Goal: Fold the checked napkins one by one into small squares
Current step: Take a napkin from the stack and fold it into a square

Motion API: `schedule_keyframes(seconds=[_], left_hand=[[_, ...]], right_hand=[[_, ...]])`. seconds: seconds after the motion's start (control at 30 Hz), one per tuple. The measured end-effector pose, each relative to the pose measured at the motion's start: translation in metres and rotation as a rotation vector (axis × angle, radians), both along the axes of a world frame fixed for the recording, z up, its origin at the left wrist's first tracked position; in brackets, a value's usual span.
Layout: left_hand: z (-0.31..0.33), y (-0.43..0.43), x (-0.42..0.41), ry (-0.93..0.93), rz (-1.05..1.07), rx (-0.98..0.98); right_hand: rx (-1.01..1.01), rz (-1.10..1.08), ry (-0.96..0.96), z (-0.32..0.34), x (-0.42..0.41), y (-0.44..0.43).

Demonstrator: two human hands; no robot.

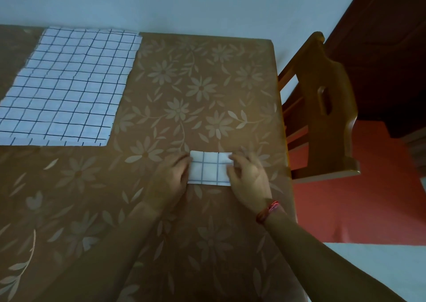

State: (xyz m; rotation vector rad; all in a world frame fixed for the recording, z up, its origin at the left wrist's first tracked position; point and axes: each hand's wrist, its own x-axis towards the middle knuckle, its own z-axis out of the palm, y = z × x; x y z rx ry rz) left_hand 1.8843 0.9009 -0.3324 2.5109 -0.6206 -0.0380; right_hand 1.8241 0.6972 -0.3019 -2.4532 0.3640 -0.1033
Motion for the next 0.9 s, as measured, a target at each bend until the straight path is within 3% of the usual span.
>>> schedule_keyframes(seconds=[0.13, 0.3, 0.43, 0.7, 0.8, 0.9], left_hand=[[-0.011, -0.006, -0.006, -0.066, -0.192, 0.084], [-0.028, -0.009, -0.008, -0.145, -0.239, 0.311], [-0.032, -0.006, -0.009, -0.215, -0.252, 0.407], [-0.030, -0.006, -0.007, -0.143, -0.228, 0.441], [-0.024, -0.008, -0.005, -0.062, -0.235, 0.350], [-0.008, -0.014, -0.002, 0.185, -0.044, -0.029]], right_hand=[[-0.192, 0.233, -0.086, -0.019, 0.004, 0.032], [-0.337, 0.438, 0.031, -0.045, 0.016, 0.043], [-0.434, 0.504, 0.086, -0.051, 0.017, 0.037], [-0.544, 0.483, 0.147, -0.048, 0.002, -0.006], [-0.510, 0.482, 0.188, -0.045, 0.003, -0.005], [-0.317, 0.458, 0.193, -0.035, 0.005, -0.005]])
